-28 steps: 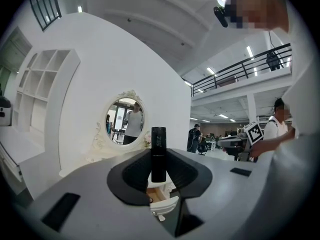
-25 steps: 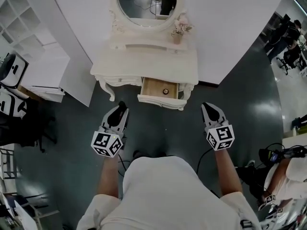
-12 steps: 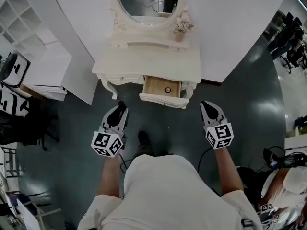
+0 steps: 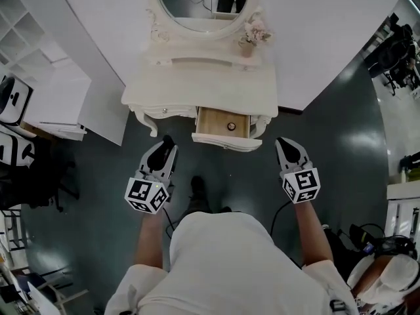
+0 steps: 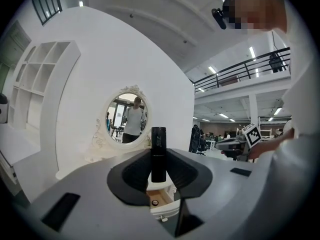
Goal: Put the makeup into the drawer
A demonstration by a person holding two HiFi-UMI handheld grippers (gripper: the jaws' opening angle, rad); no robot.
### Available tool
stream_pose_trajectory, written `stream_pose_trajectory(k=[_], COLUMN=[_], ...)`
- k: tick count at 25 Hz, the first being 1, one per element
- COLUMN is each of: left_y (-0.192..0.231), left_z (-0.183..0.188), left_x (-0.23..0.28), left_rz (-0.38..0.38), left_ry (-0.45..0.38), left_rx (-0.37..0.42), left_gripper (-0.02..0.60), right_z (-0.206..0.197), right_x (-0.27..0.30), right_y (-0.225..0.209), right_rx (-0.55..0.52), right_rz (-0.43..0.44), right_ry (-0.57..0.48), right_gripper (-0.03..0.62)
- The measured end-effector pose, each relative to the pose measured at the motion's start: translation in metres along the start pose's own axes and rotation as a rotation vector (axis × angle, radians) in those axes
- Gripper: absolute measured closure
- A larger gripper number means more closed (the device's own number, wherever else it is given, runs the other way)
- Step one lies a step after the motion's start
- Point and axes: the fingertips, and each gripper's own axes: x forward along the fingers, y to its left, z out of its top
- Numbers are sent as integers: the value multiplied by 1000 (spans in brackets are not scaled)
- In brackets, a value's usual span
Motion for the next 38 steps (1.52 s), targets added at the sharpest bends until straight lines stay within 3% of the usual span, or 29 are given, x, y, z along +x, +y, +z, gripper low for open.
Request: stream_pose_trajectory(k=[14,26,38], left_y=[77,134,149], left_z=[9,14,17], left_x=[80,137,170], left_rz=[-89,-218,-296], left_ry=[40,66,85], left_rx=[-2,13,11], left_gripper=[482,482,482], right_z=[14,31,32], right_x=[86,139,145], right_y=[-12,-8,-13], right_rx=[43,42,57], right_rz=[-76,-168,-235], right_ry=[39,73,113], right_gripper=[565,565,565])
